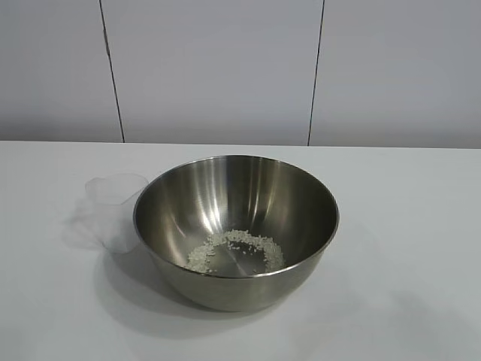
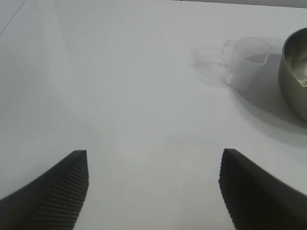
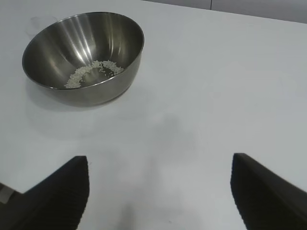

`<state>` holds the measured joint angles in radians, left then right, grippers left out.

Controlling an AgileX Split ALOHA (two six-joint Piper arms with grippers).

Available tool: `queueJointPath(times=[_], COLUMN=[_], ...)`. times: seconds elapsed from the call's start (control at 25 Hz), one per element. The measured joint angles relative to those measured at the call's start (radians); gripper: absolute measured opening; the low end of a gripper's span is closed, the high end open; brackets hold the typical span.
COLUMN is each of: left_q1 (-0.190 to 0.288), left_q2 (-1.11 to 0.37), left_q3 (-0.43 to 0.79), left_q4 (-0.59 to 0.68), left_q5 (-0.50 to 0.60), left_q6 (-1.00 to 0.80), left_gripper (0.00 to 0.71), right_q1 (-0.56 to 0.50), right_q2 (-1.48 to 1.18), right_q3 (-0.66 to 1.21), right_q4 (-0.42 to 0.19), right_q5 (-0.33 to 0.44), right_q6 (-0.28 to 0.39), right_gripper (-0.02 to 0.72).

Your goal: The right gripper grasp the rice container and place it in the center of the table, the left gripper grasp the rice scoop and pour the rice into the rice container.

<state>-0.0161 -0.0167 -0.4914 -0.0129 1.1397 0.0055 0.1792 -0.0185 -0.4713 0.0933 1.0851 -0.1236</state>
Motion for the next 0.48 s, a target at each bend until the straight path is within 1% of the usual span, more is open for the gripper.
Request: queueJointPath(times=[0.48], left_q1=[0.0], left_q2=[0.0], left_q3=[0.0], left_q4=[-0.001], left_q5=[0.0], left_q6=[0.0], left_gripper=[0.546], right_q1=[-0.007], right_q2=[0.0], right_q3=[0.0], right_q4=[0.001], right_q5=[0.0], right_q6=[0.0], right_gripper=[0.557])
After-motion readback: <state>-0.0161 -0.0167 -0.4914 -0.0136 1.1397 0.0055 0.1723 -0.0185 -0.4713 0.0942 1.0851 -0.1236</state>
